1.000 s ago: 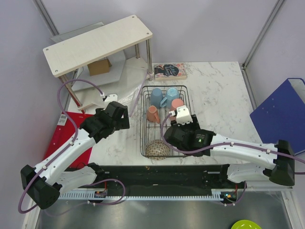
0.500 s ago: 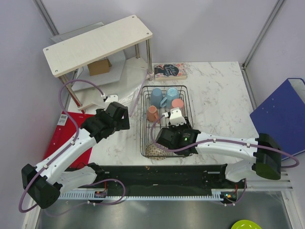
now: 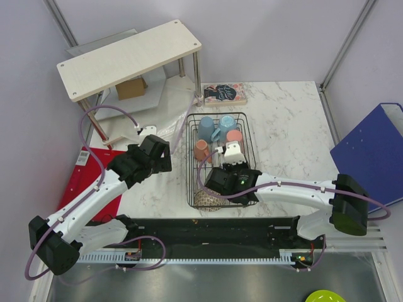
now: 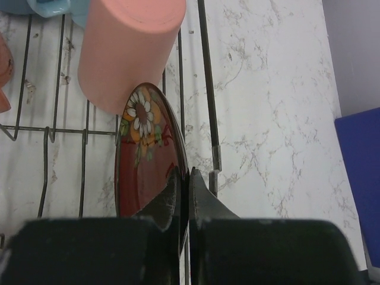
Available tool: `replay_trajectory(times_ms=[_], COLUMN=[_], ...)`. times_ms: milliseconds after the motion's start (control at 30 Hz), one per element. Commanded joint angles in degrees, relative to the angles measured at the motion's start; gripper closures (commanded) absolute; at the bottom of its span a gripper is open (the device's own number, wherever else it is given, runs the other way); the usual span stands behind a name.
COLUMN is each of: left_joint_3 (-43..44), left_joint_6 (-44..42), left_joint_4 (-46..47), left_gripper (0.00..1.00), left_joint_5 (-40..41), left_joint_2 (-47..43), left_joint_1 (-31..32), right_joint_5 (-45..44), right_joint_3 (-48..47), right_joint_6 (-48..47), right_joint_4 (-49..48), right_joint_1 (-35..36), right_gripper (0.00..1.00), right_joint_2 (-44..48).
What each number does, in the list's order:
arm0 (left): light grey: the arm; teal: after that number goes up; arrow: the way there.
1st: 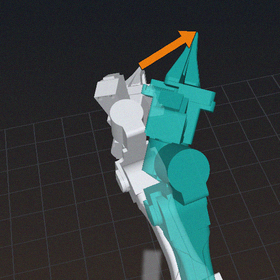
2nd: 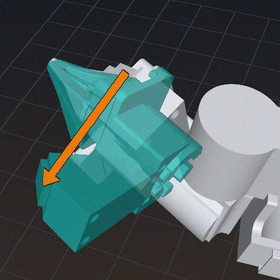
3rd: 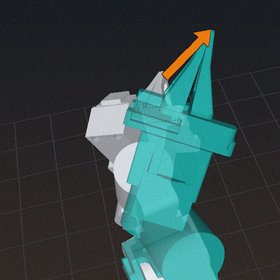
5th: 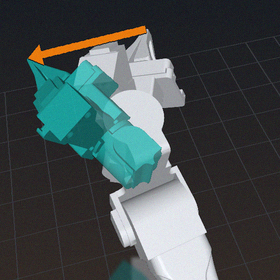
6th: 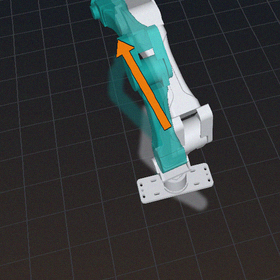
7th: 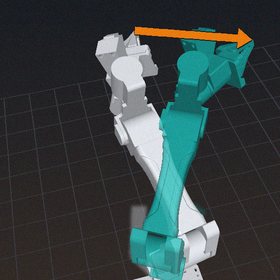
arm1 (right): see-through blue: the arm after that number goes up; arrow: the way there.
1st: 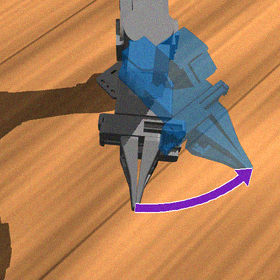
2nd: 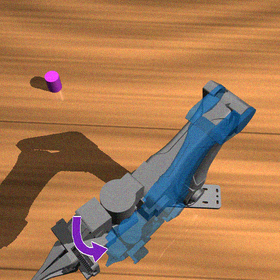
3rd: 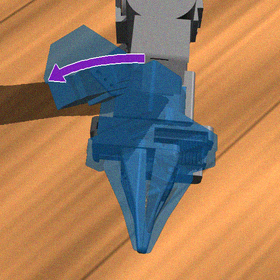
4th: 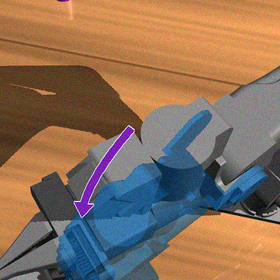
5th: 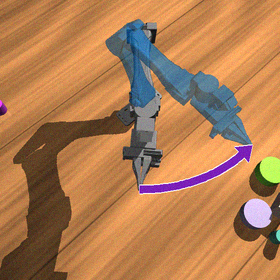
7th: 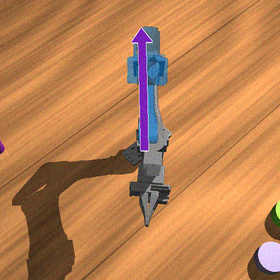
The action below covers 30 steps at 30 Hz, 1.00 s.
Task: Unload the mixed dishes from the dish rack
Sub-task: Pick up the plate from the dish rack.
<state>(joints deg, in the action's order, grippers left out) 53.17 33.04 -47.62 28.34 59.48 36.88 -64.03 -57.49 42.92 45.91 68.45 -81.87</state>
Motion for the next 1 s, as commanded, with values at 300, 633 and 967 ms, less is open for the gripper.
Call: replay_trajectory(times_ms=[300, 633, 967], left_joint_3=[0.09, 0.27, 0.98], left_joint_6=[1.94, 2.21, 1.86], left_joint_4=[0.95, 1.03, 9.01], left_gripper=[0.05, 0.05, 0.06], left_joint_5=[0.23, 0.31, -8.69], left_joint_2=[-0.25, -0.42, -8.73], left_joint_1=[0.12, 0.12, 0.12], right_joint_5=[7.33, 14.37, 18.57], right_joint_3=[-10.25, -18.53, -3.78], right_joint_6=[-6.61, -9.52, -8.82], right_joint_4=[-0.12, 1.82, -17.65], right_joint_1=[0.72, 0.72, -0.24], right_gripper=[1.0, 1.0, 1.0], right_joint_2=[9.52, 16.38, 32.28])
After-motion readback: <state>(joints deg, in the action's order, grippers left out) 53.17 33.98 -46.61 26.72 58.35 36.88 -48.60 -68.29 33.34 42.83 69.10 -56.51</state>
